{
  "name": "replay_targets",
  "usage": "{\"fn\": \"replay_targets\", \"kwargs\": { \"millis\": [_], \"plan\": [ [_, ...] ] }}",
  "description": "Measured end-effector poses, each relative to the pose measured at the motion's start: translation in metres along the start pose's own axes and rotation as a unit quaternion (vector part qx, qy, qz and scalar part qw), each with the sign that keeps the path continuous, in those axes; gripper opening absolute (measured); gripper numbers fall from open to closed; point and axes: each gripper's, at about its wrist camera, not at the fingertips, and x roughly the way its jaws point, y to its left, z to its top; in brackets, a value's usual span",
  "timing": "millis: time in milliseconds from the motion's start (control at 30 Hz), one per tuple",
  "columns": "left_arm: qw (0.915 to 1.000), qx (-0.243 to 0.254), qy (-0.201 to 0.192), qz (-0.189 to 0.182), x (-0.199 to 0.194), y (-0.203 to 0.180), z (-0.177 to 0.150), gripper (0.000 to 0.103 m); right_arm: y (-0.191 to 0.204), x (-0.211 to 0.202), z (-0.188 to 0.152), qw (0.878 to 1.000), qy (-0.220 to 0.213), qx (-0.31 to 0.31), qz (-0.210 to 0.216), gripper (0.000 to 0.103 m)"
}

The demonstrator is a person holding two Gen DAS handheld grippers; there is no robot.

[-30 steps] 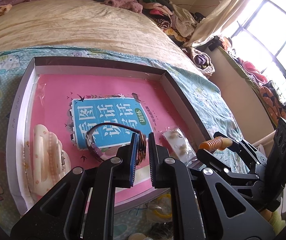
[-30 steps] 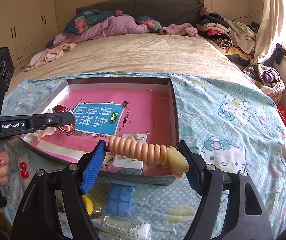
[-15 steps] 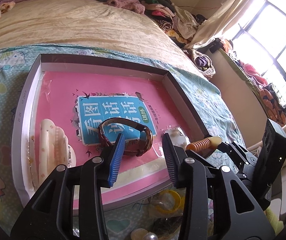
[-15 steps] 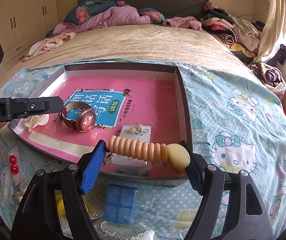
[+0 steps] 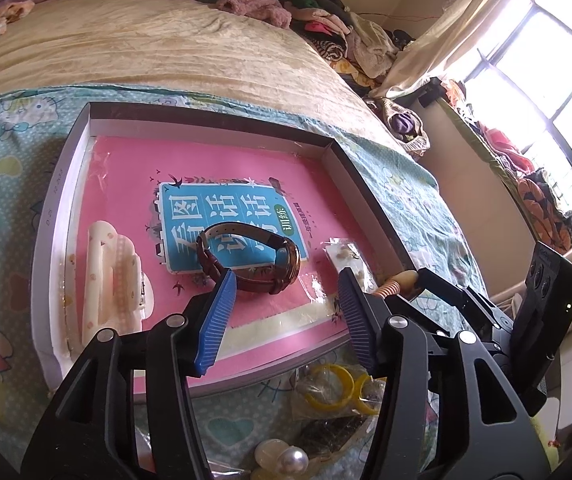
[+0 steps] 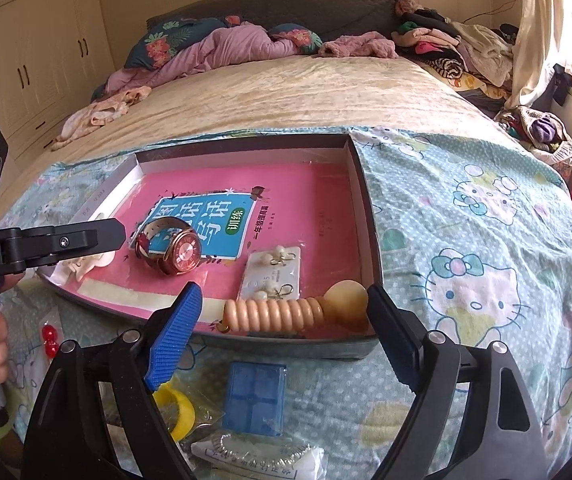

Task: Organize jewelry
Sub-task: 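Lower the watch and orange item into the pink box and open both grippers, then withdraw both grippers from the box back over the bed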

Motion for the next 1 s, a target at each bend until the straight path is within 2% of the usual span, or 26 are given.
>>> {"fn": "replay_targets", "kwargs": {
  "millis": [200, 400, 567, 1000],
  "plan": [
    [1.0, 0.001, -0.002, 0.003, -0.006, -0.002, -0.004, 0.053, -0.006, -0.017, -0.002, 0.999, -0.019, 0.026, 0.013, 0.093],
    [1.0, 0.003, -0.003, 0.007, -0.011, -0.005, -0.006, 0.065, -0.015, -0.032, -0.006, 0.998, -0.031, 0.053, 0.02, 0.096],
    [0.9999, 0.0, -0.015, 0.006, -0.025, -0.007, -0.007, 0.094, -0.023, -0.044, -0.007, 0.997, -0.039, 0.064, 0.025, 0.098],
    [0.9987, -0.008, -0.049, 0.009, -0.066, -0.01, -0.009, 0.093, -0.027, -0.08, -0.012, 0.995, -0.058, 0.081, 0.028, 0.099]
  ]
}}
